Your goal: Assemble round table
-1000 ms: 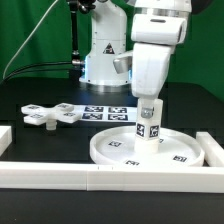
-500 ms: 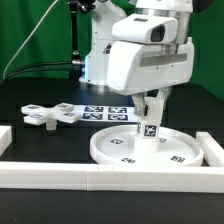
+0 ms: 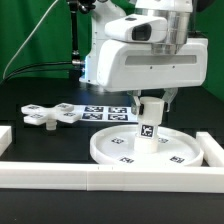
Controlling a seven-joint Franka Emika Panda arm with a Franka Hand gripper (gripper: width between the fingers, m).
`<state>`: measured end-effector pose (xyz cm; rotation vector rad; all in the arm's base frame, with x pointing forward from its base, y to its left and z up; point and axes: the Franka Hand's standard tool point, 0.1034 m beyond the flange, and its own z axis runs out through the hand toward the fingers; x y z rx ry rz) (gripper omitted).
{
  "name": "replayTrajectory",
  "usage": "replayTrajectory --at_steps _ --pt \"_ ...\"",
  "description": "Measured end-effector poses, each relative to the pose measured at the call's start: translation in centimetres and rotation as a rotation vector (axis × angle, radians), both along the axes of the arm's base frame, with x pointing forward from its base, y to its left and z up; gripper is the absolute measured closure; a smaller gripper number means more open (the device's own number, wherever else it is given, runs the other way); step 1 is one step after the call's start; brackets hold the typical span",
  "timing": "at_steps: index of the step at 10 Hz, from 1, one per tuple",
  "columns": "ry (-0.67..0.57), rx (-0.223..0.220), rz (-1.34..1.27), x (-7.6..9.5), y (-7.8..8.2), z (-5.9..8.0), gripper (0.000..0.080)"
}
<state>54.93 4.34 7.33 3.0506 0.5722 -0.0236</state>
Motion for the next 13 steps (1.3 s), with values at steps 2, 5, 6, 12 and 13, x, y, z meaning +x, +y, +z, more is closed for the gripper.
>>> replayTrajectory --at_steps 2,5,6,12,13 --pt "-0.003 0.006 -0.14 -0.01 -0.03 -0.01 0.0393" --pt "-0.001 0.055 -0.478 -0.15 -0.27 -0.09 0.0393" --pt "-0.001 0.067 -0.582 -0.17 -0.33 -0.09 0.0393" --pt "-0.007 0.095 -1.102 -0.16 -0.24 -0.05 0.0393" --pt "-0.005 0.098 -1.142 -0.15 -0.25 -0.05 0.0393"
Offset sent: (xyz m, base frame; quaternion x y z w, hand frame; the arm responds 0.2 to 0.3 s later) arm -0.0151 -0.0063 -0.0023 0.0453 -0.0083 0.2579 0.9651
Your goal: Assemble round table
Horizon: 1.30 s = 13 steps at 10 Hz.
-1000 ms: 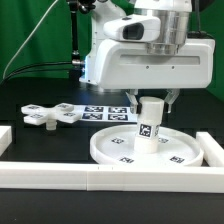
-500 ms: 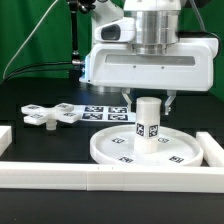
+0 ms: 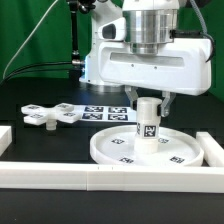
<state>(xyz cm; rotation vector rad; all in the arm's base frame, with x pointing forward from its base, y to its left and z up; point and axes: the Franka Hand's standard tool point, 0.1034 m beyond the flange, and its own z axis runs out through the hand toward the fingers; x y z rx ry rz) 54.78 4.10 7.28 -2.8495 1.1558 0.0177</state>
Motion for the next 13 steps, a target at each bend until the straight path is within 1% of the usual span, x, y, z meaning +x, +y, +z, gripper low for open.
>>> replayTrajectory --at_steps 2,3,4,6,7,8,10,11,12,13 --pt "0.008 0.01 -0.136 0.02 0.03 0.0 0.0393" --pt "0.003 0.024 -0.229 0.07 -0.1 -0.05 0.0393" --pt "-0.012 0.053 -0.367 0.04 -0.33 -0.04 0.0393" --pt "0.002 0.086 -0.57 -0.12 0.0 -0.06 0.0393" --pt "0.009 0.097 -0.622 -0.14 -0.04 -0.07 0.0393" --pt "0.018 0.118 -0.702 -0.15 -0.04 -0.08 0.0393" --pt "0.018 0.117 -0.688 -0.19 0.04 -0.15 0.038" --pt "0.015 0.116 -0.652 -0.21 0.07 -0.19 0.0203" --pt "0.024 0.116 -0.625 -0.07 0.34 -0.11 0.0166" --pt "0.012 0.115 -0.533 0.12 0.36 -0.05 0.0166"
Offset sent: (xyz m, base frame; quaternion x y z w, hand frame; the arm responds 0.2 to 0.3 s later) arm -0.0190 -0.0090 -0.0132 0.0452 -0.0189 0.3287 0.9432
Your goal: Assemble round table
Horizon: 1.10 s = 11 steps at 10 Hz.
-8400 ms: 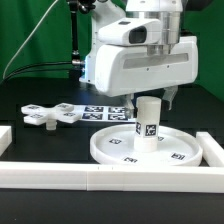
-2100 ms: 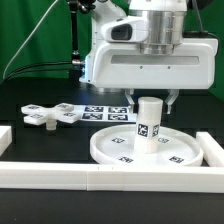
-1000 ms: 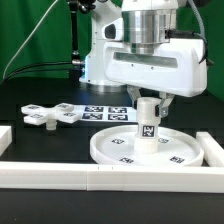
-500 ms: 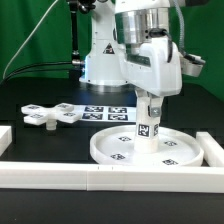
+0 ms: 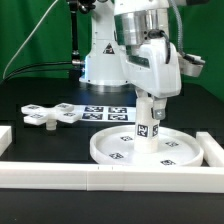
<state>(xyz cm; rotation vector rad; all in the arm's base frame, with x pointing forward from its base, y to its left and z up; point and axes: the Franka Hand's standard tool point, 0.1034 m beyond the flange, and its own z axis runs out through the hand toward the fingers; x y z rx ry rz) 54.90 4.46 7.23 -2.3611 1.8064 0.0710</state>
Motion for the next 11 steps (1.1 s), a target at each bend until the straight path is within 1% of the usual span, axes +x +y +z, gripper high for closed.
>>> replayTrajectory --at_steps 1,5,7,8,11 --pt "-0.012 -0.005 0.074 -0.03 -0.03 -0.03 0.0153" --pt "-0.062 -0.026 0.393 -0.08 -0.05 -0.13 0.0151" --pt "-0.067 -0.035 0.568 -0.13 0.01 -0.04 0.0151" --pt "-0.074 -0.053 0.672 0.01 0.23 0.09 0.0151" --pt "-0.111 -0.067 0.937 -0.03 0.22 -0.11 0.0151"
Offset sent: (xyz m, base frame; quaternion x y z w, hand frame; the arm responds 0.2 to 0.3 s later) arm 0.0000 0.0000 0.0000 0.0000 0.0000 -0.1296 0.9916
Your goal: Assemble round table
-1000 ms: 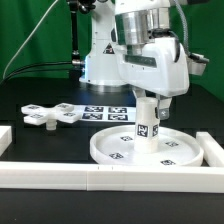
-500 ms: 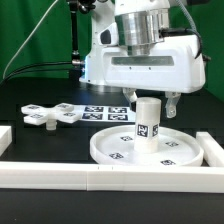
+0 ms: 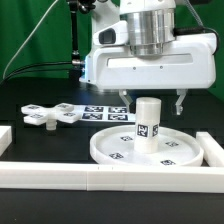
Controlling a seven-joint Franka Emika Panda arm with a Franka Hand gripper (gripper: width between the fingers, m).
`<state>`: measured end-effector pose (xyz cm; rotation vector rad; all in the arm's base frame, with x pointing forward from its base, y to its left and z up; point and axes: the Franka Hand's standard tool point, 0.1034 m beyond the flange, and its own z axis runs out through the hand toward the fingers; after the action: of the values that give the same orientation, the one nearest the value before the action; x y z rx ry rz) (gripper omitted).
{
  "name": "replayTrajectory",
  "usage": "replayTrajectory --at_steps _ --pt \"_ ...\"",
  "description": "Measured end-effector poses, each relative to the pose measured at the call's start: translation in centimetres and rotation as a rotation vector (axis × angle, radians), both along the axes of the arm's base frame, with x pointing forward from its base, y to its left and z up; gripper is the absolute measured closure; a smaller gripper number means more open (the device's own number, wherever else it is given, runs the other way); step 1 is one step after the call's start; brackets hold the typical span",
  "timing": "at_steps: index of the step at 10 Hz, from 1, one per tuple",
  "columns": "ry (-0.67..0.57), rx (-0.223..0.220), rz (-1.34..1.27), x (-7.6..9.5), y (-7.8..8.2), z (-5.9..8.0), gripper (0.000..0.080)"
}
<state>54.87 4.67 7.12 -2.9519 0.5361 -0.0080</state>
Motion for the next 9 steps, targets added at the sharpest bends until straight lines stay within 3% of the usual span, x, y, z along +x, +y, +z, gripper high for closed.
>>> replayTrajectory --at_steps 9 --pt "-0.072 -0.044 0.551 0.05 -0.71 -0.1 0.0151"
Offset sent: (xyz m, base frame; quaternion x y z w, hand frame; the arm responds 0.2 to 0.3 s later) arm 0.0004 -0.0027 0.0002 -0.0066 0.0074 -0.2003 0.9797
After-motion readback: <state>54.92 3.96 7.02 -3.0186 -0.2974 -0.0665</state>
